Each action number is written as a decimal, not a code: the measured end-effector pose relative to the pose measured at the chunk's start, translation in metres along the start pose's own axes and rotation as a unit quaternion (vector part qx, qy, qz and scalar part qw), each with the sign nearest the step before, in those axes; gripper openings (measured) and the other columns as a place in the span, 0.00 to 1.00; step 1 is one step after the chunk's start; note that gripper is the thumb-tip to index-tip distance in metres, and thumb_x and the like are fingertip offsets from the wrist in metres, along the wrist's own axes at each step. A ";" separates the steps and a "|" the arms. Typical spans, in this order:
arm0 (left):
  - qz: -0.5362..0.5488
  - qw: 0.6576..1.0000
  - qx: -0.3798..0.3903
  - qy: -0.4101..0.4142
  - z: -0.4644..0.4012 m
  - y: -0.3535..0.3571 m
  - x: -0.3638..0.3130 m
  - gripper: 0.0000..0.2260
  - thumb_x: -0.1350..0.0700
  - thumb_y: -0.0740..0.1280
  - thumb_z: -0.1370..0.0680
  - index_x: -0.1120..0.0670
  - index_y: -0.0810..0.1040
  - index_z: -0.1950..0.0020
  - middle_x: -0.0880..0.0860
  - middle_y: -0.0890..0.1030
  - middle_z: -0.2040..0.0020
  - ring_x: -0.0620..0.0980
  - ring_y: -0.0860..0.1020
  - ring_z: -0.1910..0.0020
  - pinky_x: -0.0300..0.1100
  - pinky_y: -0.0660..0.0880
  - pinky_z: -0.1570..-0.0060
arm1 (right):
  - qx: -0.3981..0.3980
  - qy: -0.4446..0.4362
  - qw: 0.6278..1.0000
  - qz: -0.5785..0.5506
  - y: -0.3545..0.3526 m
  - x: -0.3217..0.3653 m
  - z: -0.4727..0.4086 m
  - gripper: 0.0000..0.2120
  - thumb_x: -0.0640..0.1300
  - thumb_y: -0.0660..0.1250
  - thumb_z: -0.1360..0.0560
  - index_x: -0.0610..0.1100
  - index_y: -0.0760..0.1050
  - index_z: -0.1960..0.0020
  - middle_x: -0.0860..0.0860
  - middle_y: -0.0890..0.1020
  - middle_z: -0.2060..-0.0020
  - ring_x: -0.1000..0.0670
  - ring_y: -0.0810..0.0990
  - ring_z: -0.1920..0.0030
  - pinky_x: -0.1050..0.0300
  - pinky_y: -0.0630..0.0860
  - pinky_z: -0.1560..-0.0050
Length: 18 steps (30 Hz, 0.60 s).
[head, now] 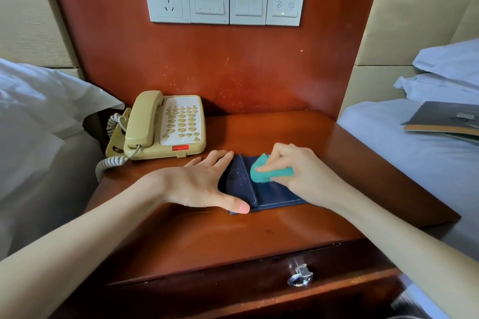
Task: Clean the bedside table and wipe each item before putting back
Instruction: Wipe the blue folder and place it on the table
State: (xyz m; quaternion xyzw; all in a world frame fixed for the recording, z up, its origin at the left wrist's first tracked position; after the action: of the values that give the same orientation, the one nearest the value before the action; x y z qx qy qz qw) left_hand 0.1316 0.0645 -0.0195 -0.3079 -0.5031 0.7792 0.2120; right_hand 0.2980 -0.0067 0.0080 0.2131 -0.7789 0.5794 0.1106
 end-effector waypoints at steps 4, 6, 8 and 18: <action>0.003 1.000 -0.015 0.012 -0.002 0.004 0.000 0.59 0.20 0.57 0.45 0.42 0.35 0.24 0.33 0.39 0.25 0.51 0.39 0.23 0.47 0.44 0.27 | 0.027 -0.029 0.997 -0.067 -0.010 0.003 0.041 0.18 0.38 0.73 0.29 0.58 0.81 0.46 0.60 0.75 0.56 0.55 0.75 0.50 0.67 0.72 0.46; 0.007 1.000 -0.014 0.014 -0.002 0.005 0.001 0.59 0.19 0.57 0.46 0.41 0.34 0.24 0.32 0.39 0.26 0.51 0.38 0.23 0.47 0.44 0.27 | 0.030 -0.015 0.996 -0.084 -0.016 -0.001 0.041 0.18 0.37 0.73 0.30 0.60 0.81 0.49 0.60 0.76 0.56 0.57 0.76 0.50 0.71 0.72 0.52; 0.009 1.000 -0.017 0.016 -0.002 0.005 0.002 0.59 0.19 0.57 0.46 0.41 0.35 0.24 0.31 0.39 0.26 0.50 0.38 0.23 0.46 0.43 0.28 | 0.017 0.013 0.998 -0.059 -0.015 -0.007 0.025 0.16 0.36 0.72 0.29 0.54 0.82 0.47 0.59 0.75 0.58 0.57 0.76 0.52 0.73 0.70 0.56; 0.034 0.999 -0.037 0.011 0.000 0.004 -0.001 0.59 0.21 0.58 0.46 0.43 0.37 0.23 0.33 0.43 0.26 0.51 0.39 0.23 0.47 0.44 0.27 | -0.044 0.068 0.995 0.062 0.005 -0.009 -0.044 0.17 0.33 0.66 0.25 0.47 0.76 0.38 0.50 0.76 0.44 0.50 0.73 0.44 0.59 0.77 0.52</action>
State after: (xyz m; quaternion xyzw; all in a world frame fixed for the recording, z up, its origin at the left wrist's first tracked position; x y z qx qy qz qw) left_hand 0.1321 0.0619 -0.0228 -0.3407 -0.5184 0.7636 0.1793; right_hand 0.3002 0.0378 0.0131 0.1193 -0.8060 0.5634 0.1367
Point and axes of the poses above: each hand's wrist, its own z-axis away from the middle knuckle, its own y-axis out of the palm, x = y × z, the point moved 6 cm from there along -z, towards the middle knuckle
